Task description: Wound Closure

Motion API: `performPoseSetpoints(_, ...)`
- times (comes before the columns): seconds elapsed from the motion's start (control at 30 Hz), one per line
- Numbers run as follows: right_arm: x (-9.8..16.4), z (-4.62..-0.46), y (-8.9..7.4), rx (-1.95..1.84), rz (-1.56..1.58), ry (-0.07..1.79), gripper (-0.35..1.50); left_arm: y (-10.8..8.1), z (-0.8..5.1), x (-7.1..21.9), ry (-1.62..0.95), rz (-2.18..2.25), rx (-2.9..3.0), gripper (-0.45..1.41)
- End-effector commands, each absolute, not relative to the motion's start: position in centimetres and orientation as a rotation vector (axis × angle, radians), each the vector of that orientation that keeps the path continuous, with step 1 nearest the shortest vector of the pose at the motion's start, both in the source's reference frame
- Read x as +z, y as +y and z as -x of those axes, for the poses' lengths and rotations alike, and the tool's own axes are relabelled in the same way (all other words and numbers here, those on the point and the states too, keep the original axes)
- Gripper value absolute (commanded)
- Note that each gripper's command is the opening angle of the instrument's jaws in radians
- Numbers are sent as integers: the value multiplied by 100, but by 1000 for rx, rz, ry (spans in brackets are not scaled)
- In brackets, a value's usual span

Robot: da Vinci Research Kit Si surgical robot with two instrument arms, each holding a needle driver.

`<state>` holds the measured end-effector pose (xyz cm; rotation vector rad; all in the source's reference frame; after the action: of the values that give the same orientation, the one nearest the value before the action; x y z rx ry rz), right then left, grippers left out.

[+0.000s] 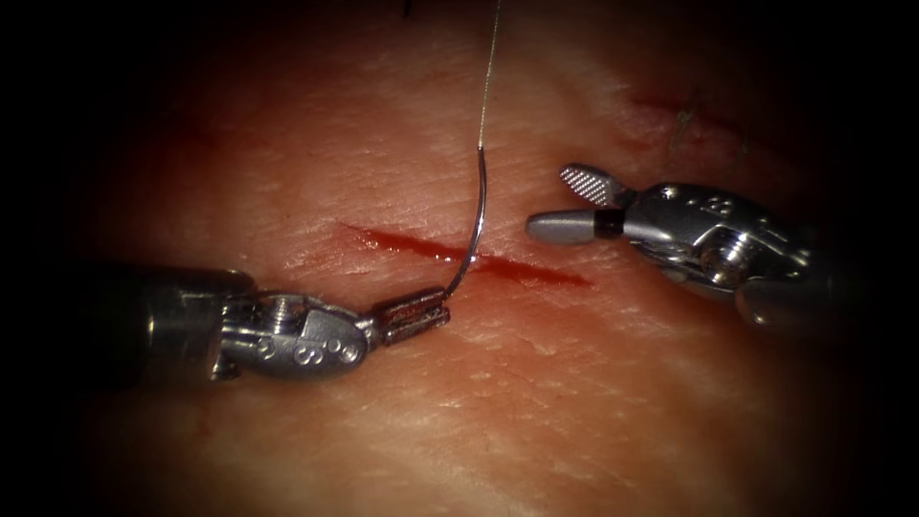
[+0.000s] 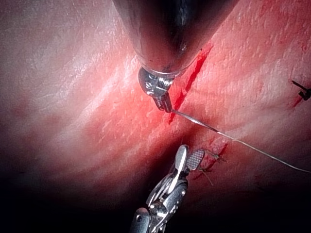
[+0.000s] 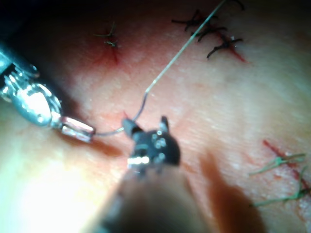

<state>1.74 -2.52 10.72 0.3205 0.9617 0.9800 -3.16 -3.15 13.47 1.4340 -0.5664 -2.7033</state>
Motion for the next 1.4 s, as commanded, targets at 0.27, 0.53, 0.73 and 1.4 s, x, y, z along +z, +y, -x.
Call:
performPoseSetpoints(0.27,1094,-212,-250,976,-323,948,84,-320,322,1350,-573,-1433,-2696,-45)
performPoseSetpoints(0.53,1118,-230,-254,970,-309,927,82,-320,322,1341,-592,-1439,-2683,-45)
performPoseSetpoints(0.73,1119,-242,-259,959,-324,927,79,-320,323,1340,-594,-1437,-2678,-45)
performPoseSetpoints(1.4,1112,-247,-251,938,-405,873,72,-320,323,1342,-607,-1423,-2657,-45)
